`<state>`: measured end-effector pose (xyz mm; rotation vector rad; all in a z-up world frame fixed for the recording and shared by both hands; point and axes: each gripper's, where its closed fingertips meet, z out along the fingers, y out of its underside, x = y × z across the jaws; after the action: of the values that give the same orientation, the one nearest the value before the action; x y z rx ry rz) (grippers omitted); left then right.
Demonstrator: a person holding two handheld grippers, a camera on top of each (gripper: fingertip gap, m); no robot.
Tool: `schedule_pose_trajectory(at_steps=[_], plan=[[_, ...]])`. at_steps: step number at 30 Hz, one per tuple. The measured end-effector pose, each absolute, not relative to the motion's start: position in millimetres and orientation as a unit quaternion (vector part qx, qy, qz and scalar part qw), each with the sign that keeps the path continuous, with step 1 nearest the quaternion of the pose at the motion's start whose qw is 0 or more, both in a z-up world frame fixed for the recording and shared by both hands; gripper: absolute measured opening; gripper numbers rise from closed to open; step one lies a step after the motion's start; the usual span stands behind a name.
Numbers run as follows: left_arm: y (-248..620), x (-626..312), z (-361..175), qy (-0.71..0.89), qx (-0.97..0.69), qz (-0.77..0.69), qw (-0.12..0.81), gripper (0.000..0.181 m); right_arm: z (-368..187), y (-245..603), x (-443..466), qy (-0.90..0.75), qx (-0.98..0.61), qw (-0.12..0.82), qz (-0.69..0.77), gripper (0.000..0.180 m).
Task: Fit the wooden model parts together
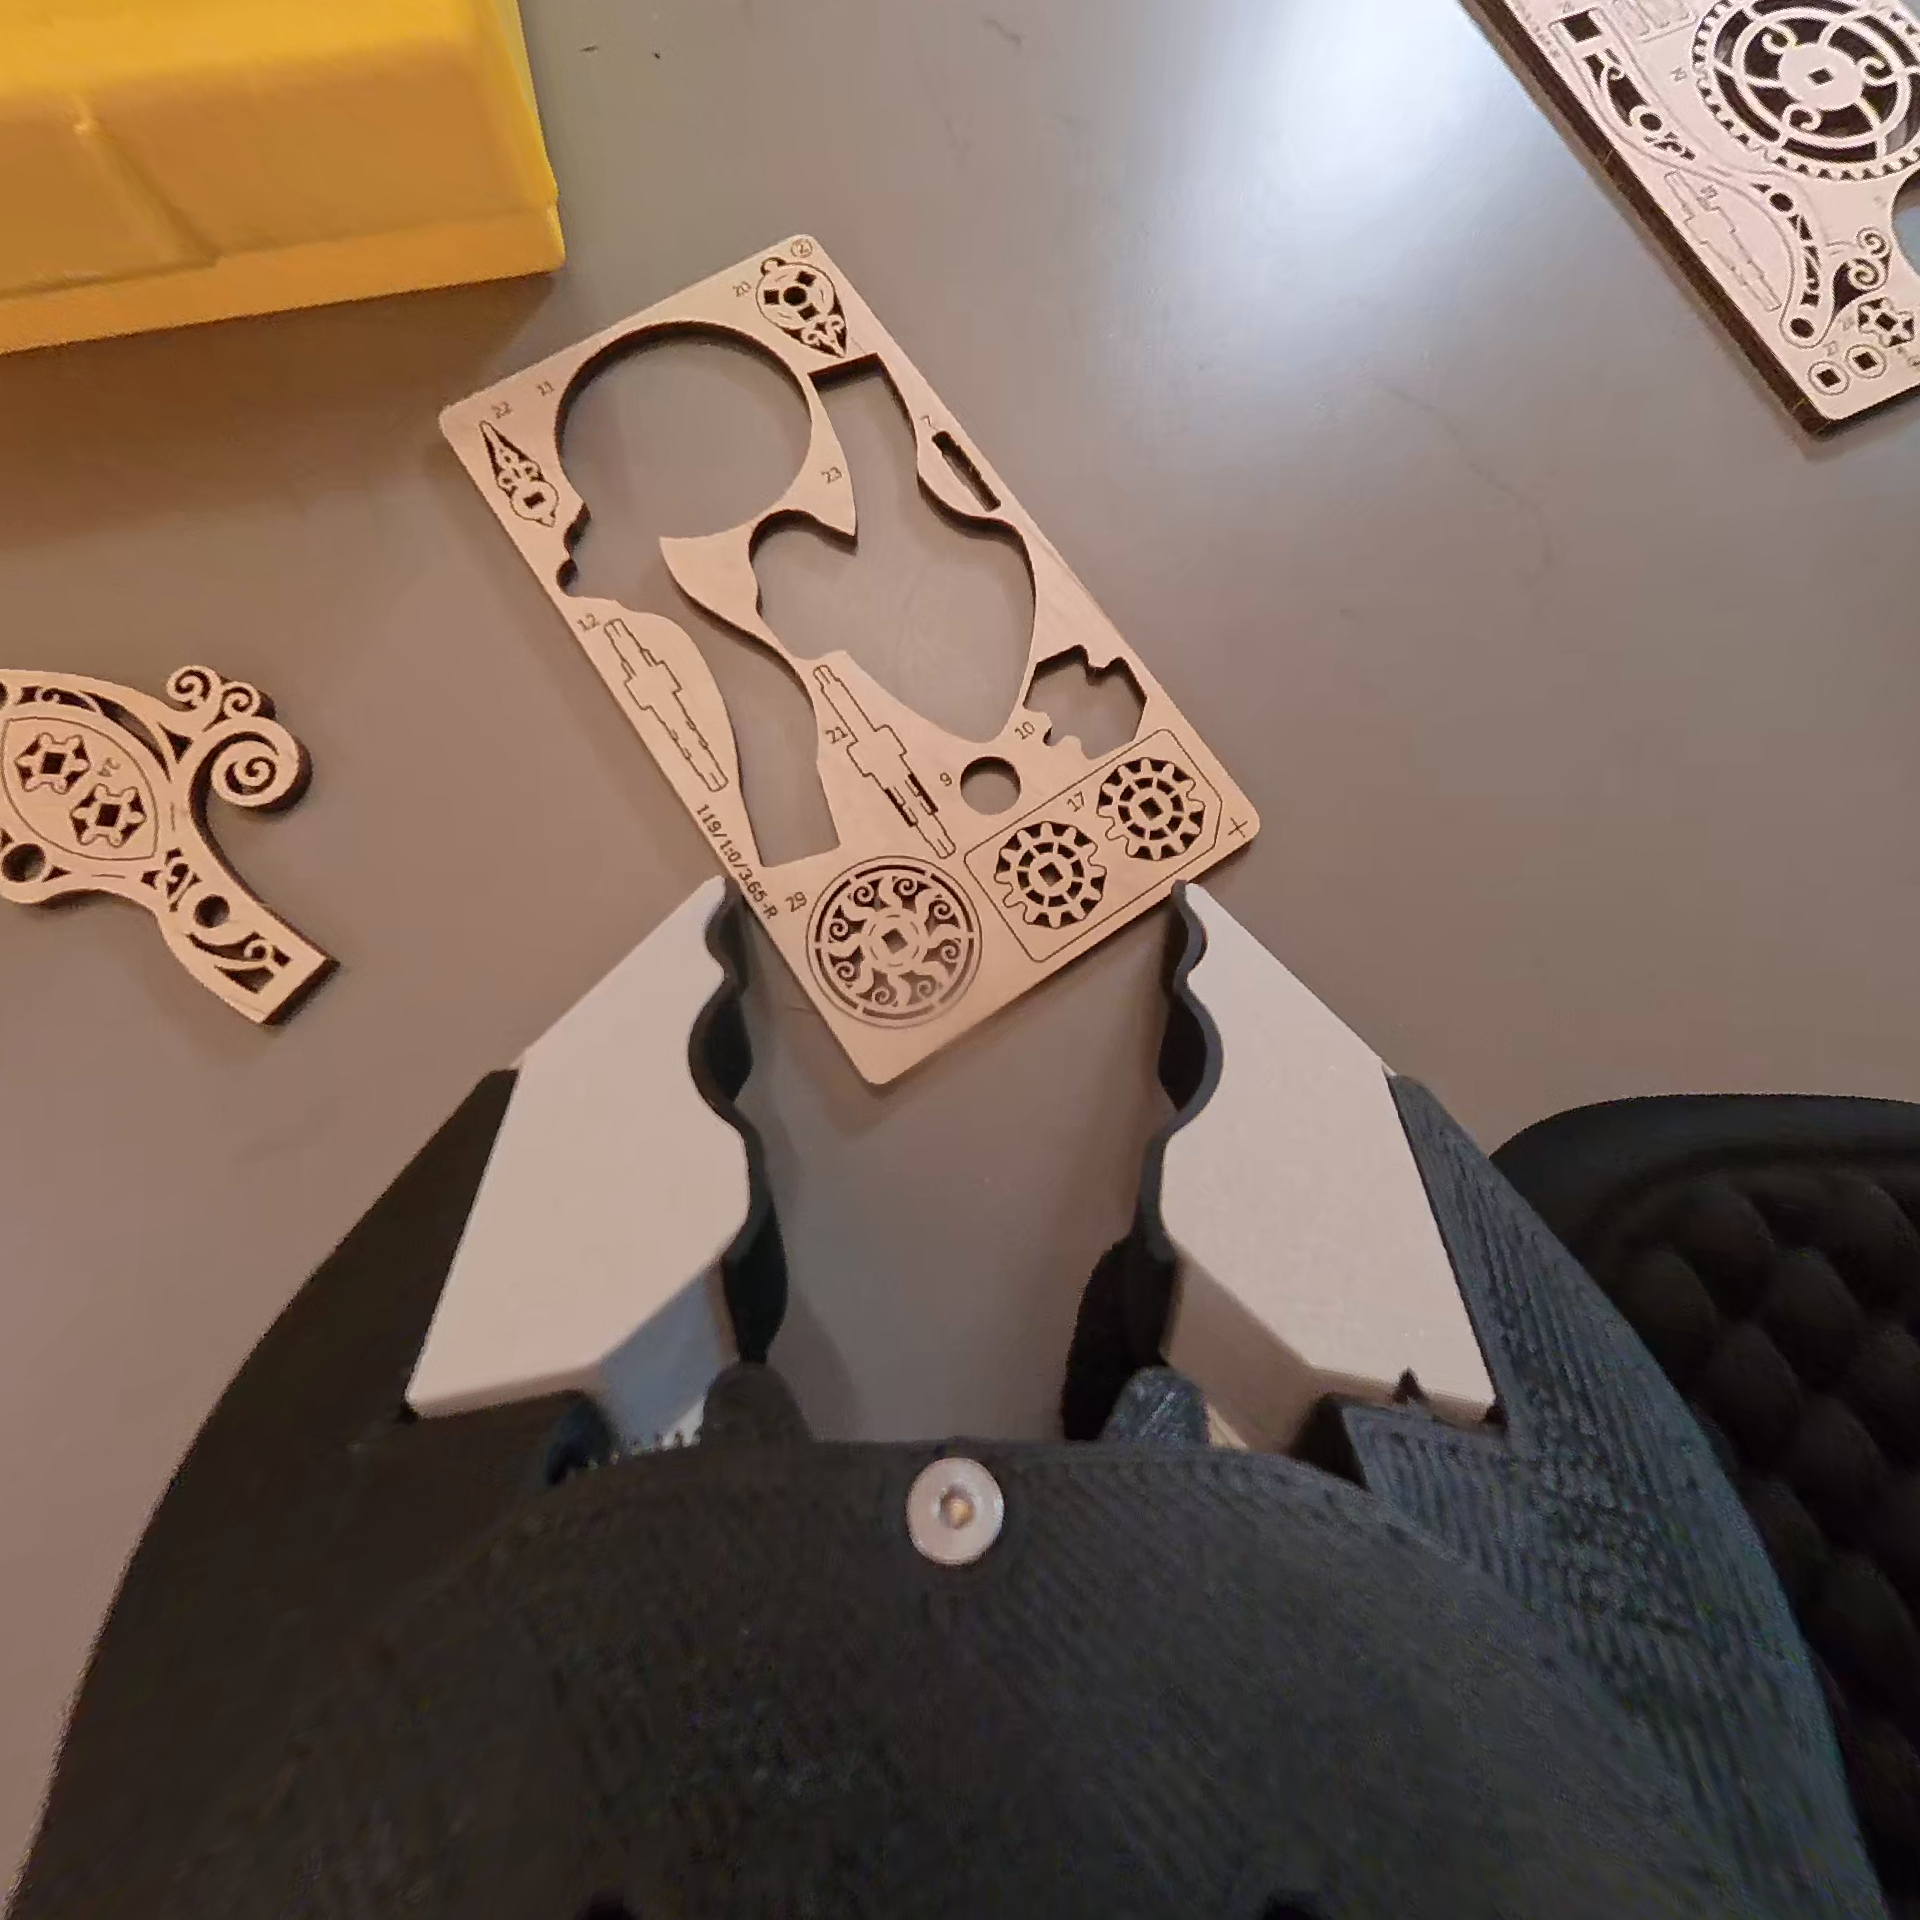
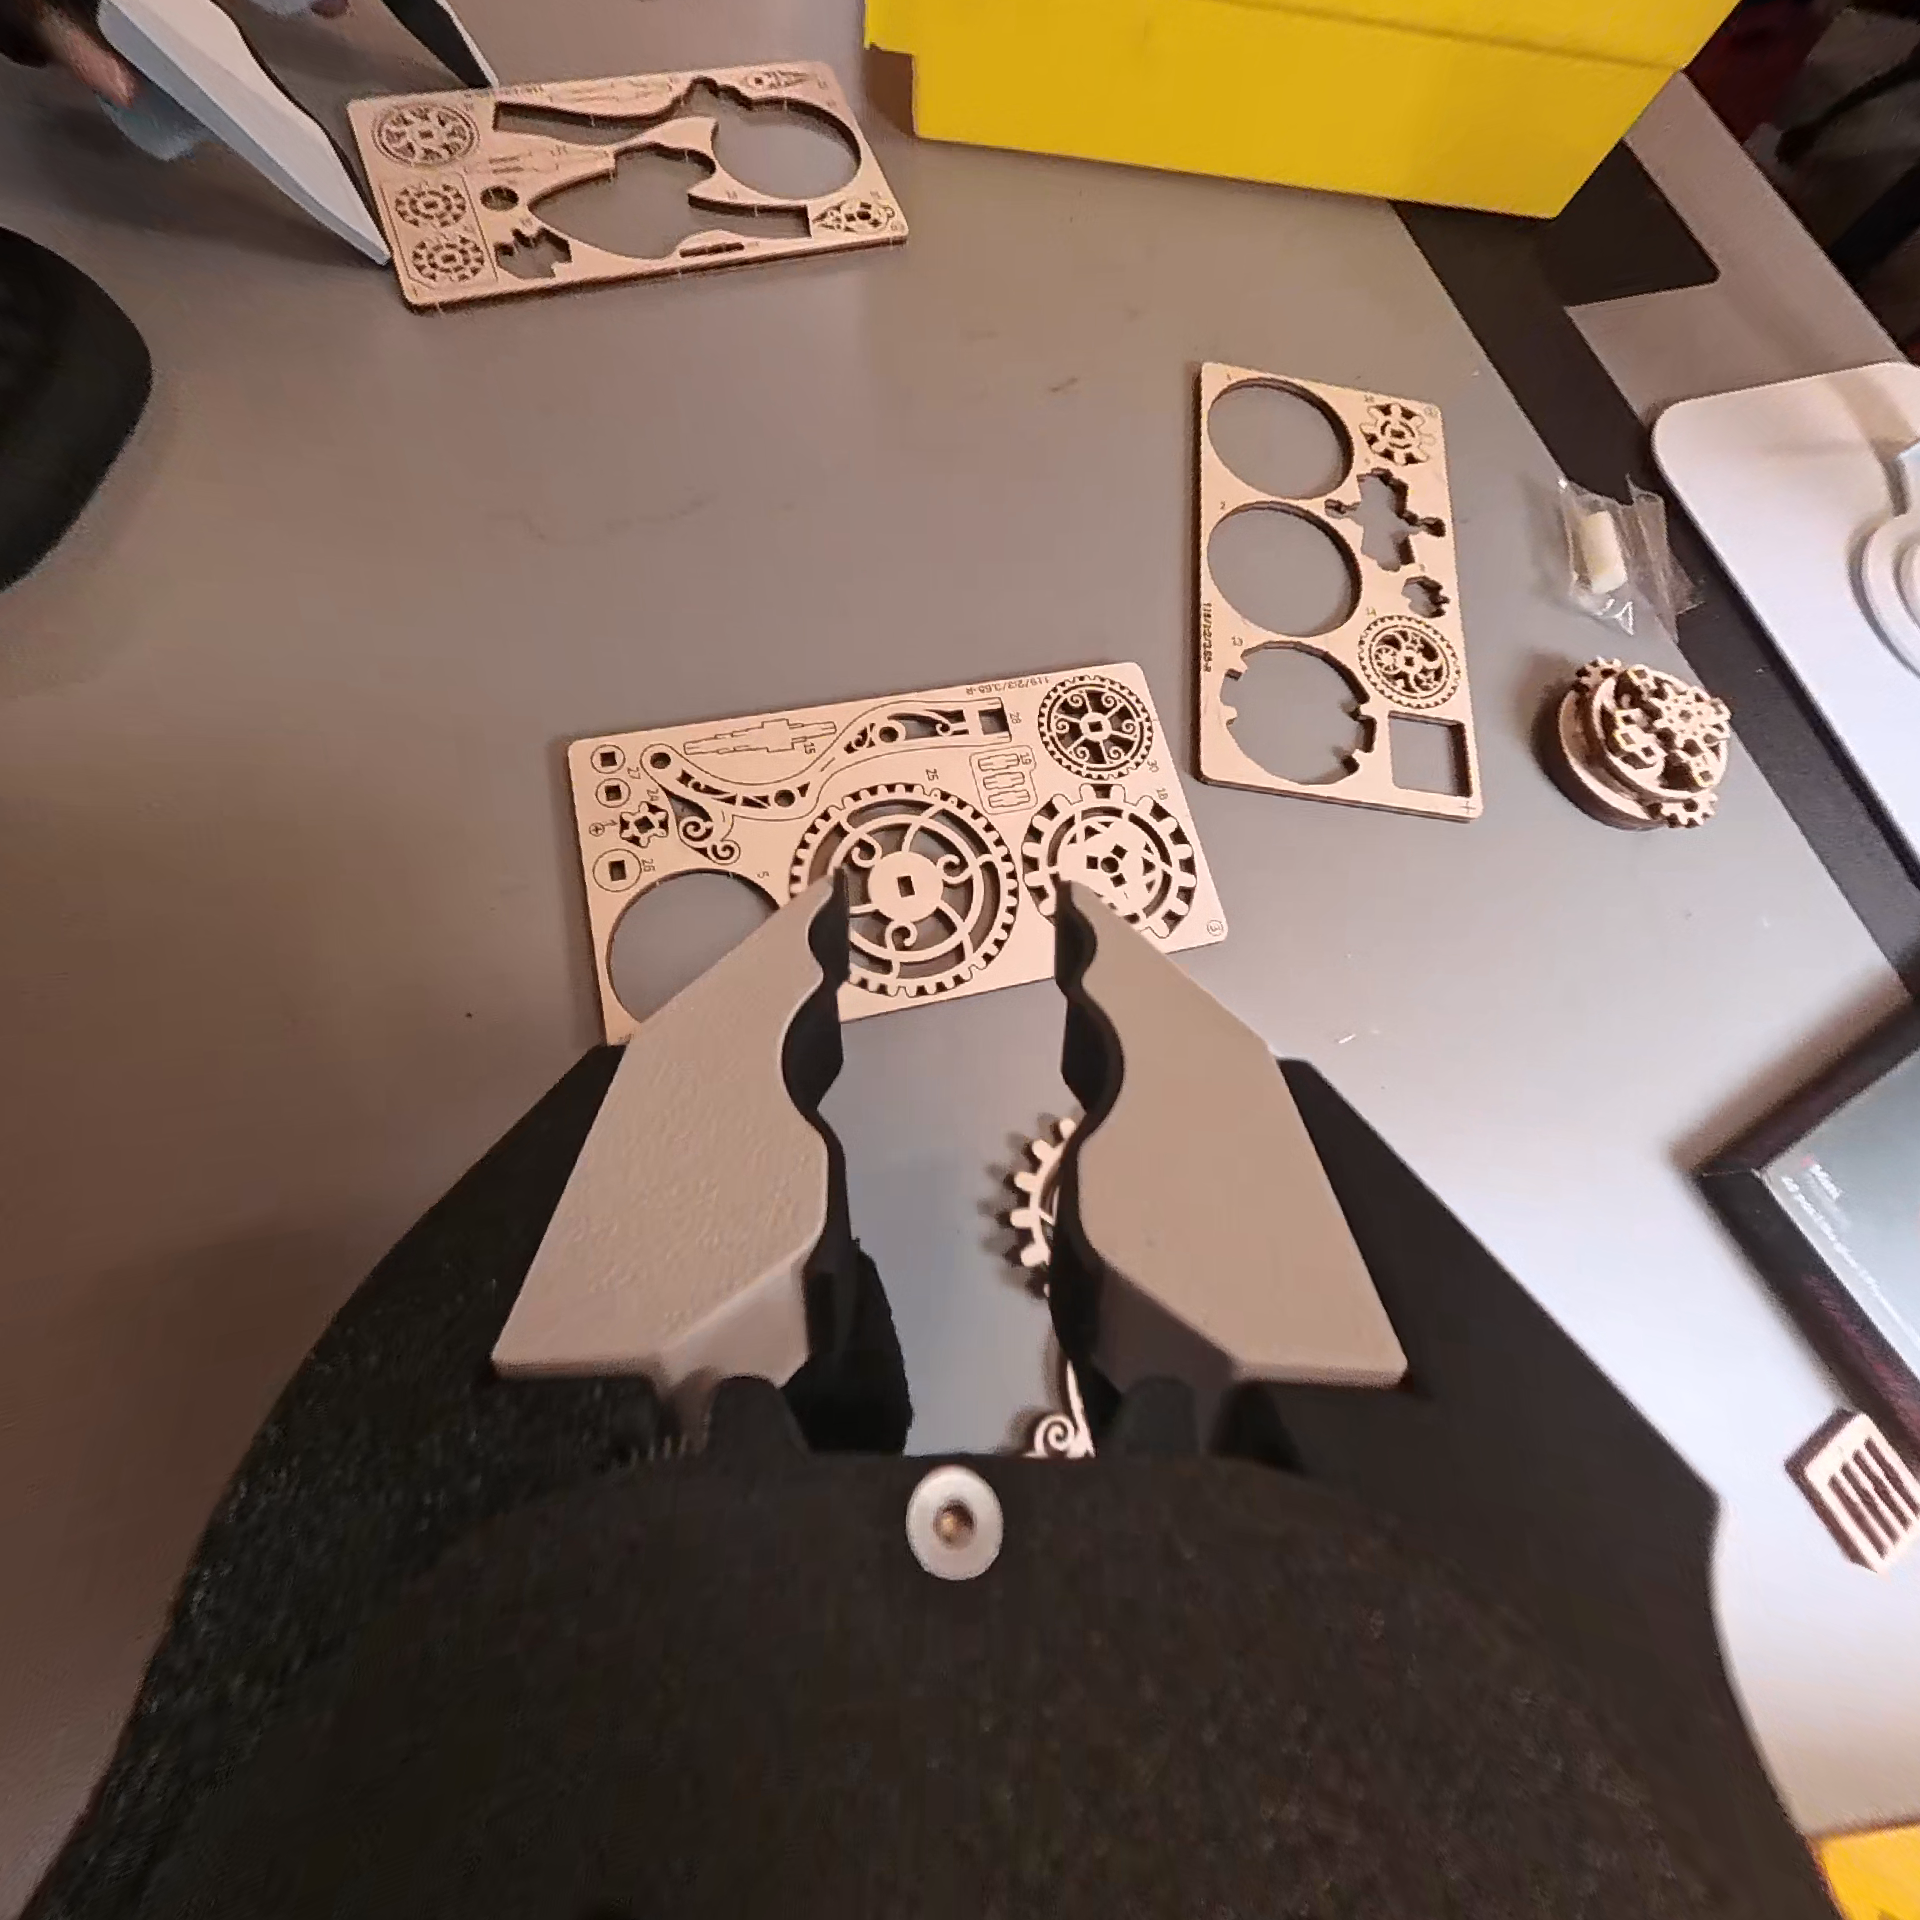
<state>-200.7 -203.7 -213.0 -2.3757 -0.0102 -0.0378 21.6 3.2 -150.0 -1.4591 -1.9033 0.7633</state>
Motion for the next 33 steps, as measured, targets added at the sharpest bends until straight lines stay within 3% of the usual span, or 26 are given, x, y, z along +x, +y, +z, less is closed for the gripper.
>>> schedule_pose_trajectory(at_steps=[1, 23, 30, 33], plan=[[-204.1, -200.5, -212.9, -0.005, -0.927, -0.014, 0.375, 0.079, -148.6, 3.3, 21.4, -0.716, -0.553, 0.310, 0.293, 0.037], [-201.9, -200.1, -211.5, -0.011, -0.920, -0.010, 0.391, 0.070, -127.7, 6.1, 43.7, -0.610, -0.544, 0.390, 0.424, 0.047], [-196.4, -224.0, -188.7, -0.070, -0.898, -0.069, 0.429, 0.047, -134.3, 5.2, 44.2, -0.615, -0.545, 0.382, 0.423, 0.046], [-184.2, -241.2, -192.0, -0.123, -0.904, -0.101, 0.396, 0.044, -135.1, 2.9, 43.1, -0.612, -0.546, 0.377, 0.431, 0.045]])
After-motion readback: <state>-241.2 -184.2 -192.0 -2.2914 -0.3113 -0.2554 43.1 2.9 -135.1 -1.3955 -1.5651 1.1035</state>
